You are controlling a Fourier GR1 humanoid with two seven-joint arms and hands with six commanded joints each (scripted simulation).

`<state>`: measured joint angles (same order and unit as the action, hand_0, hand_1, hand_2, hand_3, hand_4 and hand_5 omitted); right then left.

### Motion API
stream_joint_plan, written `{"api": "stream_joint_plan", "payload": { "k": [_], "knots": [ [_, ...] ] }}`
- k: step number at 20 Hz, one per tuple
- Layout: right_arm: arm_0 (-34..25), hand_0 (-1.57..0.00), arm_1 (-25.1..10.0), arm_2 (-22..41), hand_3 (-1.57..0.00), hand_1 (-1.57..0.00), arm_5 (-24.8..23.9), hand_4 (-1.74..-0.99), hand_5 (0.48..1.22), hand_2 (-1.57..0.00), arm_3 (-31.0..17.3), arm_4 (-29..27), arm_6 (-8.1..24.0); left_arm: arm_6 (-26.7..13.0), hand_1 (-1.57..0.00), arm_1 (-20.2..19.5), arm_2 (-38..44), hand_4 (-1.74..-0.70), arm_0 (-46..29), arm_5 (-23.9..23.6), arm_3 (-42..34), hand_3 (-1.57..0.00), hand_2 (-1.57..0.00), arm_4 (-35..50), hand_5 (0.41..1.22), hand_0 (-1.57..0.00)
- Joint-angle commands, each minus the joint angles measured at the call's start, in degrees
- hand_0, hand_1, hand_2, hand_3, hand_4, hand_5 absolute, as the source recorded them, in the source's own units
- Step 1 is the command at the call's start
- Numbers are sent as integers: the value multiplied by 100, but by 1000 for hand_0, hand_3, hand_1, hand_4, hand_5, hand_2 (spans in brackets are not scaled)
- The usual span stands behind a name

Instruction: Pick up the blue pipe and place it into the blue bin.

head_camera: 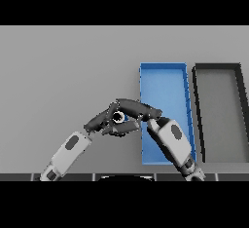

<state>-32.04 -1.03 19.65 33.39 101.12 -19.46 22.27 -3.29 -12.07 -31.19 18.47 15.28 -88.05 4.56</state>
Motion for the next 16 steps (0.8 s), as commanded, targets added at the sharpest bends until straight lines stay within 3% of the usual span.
{"api": "stream_joint_plan", "payload": {
  "k": [1, 6, 9, 12, 16],
  "knots": [
    [57, -1571, 40, 2, -1571, -1571, -45, -1492, 1221, -1571, 33, -341, 186, 136, -11, -45, -9, -881, -55, 2, 0, -4, -11, -46, 593, -13],
    [-502, -1571, -30, -373, -1571, -1571, -755, -1494, 1221, -1571, 110, -2085, 1101, 74, -3, -134, -35, -868, -157, 58, -131, -1, -3, -1, 529, -4],
    [-1232, -1571, -257, -578, -1571, -1571, -1318, -1492, 1221, -1571, -6, -2398, 1241, -70, -1, -98, -61, -865, -147, 43, -105, 0, -1, -14, 509, -1],
    [-1959, -1571, -513, -858, -1571, -1571, -1367, -1494, 1221, -1571, -149, -2470, 1041, 44, 0, -138, -64, -863, -128, 66, -86, 1, 0, -65, 493, 0],
    [-2817, -1571, -857, -1453, -1571, -1571, -1601, -1496, 1221, -1571, -897, -2278, 590, -12, 1, -126, -54, -864, -92, 89, -92, 1, 1, -29, 483, 1]
  ]
}}
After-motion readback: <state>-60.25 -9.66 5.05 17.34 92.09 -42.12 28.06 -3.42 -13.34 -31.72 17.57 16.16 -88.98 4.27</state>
